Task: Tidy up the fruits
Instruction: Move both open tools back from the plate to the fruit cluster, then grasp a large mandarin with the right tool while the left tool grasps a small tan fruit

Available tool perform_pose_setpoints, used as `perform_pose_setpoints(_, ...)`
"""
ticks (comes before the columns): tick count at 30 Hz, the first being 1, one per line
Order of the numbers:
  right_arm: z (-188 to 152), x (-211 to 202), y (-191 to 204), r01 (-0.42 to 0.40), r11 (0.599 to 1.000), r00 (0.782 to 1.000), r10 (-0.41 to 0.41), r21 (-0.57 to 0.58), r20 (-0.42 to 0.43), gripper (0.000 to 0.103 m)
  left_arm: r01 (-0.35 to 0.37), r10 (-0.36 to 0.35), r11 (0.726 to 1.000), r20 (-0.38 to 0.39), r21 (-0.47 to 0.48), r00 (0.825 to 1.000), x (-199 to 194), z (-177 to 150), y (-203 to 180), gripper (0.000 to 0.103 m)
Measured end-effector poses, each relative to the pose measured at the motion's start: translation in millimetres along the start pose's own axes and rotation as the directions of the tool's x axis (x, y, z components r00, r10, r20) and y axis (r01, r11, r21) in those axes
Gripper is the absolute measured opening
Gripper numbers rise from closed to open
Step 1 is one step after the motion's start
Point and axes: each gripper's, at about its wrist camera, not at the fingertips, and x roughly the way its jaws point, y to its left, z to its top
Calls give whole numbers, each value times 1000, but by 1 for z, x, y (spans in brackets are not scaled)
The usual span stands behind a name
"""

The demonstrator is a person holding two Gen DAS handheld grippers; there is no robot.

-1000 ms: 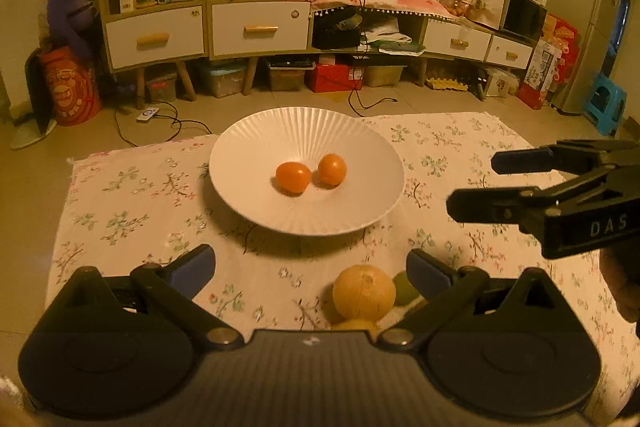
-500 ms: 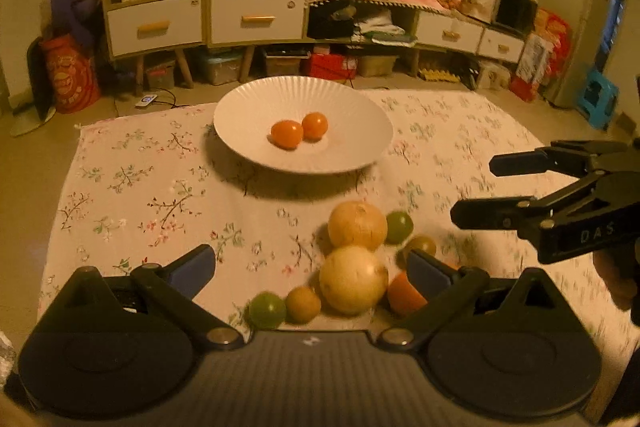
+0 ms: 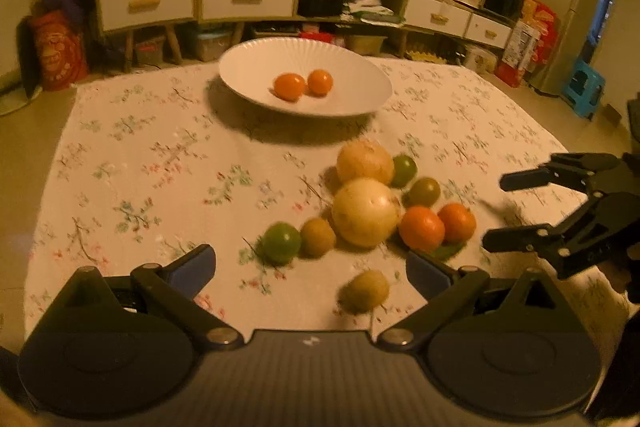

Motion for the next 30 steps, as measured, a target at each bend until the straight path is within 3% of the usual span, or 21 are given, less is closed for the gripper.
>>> perform_pose_setpoints(5, -4, 5, 4, -2, 1000, 1000, 2, -9, -19, 91, 21, -20, 999, -37, 41, 999, 5, -7, -9, 98)
perform_pose_setpoints(10, -5, 7, 8, -23, 1000, 999, 23, -20, -23, 90, 48, -43, 997, -70, 66, 997, 12, -12, -14, 87)
perform_pose_setpoints(19, 0, 11, 6, -52, 998, 998, 52, 30, -20, 82, 63, -54, 994, -96, 84, 994, 20, -13, -20, 79)
perform_pose_setpoints(30, 2, 17, 14, -88, 996, 995, 89, 14, -40, 60, 84, -76, 993, -107, 77, 991, 24, -13, -22, 62)
